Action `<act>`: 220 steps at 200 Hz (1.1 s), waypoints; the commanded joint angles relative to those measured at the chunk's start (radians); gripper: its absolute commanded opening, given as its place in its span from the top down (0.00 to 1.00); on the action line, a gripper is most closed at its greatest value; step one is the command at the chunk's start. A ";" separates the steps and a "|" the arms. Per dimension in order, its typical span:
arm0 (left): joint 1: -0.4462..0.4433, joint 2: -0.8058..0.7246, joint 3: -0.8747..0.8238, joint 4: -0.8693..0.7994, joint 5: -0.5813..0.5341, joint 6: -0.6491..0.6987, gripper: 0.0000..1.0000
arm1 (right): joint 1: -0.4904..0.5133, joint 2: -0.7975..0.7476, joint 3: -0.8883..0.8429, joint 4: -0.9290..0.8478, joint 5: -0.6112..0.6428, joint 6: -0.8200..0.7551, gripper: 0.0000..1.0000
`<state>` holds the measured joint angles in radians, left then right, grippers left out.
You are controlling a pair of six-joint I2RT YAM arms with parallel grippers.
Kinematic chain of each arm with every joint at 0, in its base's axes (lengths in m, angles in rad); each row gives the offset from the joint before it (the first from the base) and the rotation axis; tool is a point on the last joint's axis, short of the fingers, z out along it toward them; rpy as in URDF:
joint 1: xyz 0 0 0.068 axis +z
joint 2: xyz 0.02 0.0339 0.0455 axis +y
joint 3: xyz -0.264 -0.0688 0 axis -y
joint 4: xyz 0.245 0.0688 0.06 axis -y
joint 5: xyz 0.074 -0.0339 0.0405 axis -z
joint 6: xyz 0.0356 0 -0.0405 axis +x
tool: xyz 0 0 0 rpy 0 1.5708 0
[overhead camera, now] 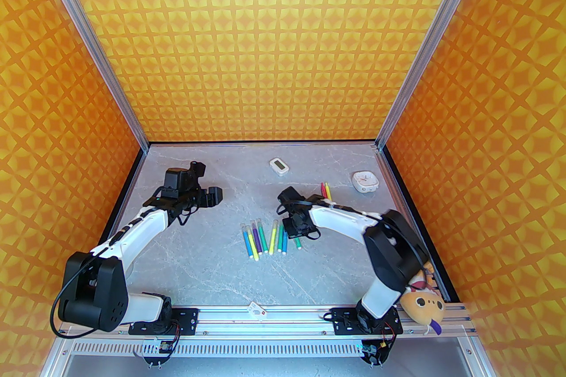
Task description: Open the pen caps
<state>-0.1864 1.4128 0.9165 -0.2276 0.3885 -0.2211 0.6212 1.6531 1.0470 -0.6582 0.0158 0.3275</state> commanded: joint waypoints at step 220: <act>-0.220 0.192 0.100 0.350 0.501 -0.259 0.41 | 0.011 -0.177 -0.090 0.565 -0.470 -0.090 1.00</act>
<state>-0.3943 1.5837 0.9783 0.0959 0.8646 -0.4644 0.6224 1.5024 0.9646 -0.1284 -0.4259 0.2485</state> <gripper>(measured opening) 0.605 0.143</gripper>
